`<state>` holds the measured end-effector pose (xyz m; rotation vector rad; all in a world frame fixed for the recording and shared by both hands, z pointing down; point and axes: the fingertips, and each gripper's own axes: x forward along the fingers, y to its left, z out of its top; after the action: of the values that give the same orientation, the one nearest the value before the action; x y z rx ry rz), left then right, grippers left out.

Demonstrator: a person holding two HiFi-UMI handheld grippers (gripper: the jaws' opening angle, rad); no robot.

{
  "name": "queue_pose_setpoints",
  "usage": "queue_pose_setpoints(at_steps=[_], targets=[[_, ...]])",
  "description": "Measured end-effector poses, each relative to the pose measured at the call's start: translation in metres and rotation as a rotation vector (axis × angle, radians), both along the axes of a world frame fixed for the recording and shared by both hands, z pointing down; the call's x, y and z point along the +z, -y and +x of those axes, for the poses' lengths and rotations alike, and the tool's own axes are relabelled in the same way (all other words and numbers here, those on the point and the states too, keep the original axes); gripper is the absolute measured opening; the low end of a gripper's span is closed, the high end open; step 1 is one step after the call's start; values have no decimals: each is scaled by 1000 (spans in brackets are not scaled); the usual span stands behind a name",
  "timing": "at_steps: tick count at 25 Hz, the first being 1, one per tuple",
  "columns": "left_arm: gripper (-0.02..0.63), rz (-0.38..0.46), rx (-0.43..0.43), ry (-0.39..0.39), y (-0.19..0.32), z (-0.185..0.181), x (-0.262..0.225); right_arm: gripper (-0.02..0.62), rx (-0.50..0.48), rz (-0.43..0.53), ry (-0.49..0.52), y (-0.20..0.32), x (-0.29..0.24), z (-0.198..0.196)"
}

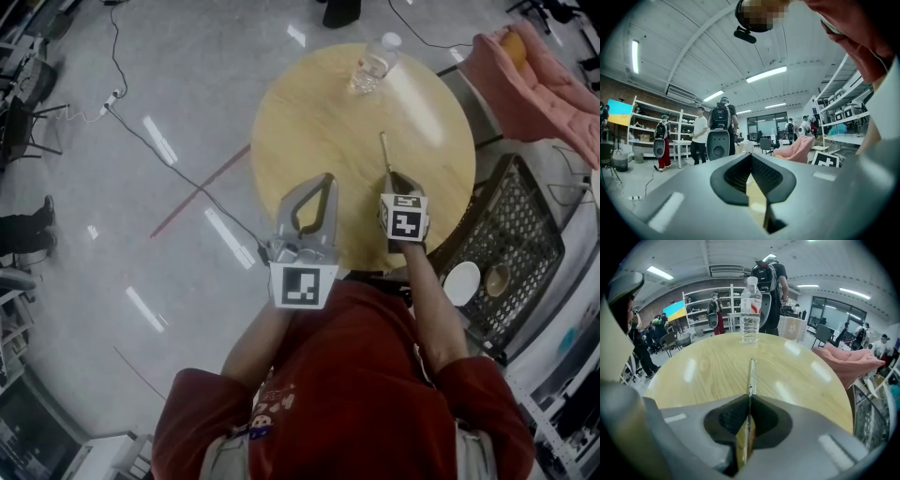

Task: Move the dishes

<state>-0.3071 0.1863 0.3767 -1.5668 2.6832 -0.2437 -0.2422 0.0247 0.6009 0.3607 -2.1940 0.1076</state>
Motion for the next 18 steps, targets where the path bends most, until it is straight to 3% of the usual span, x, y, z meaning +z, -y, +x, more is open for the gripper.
queue_pose_setpoints(at_steps=[18], targets=[[6,14,105,33,32,31,-13,20,103,17,56,24,-25,37]])
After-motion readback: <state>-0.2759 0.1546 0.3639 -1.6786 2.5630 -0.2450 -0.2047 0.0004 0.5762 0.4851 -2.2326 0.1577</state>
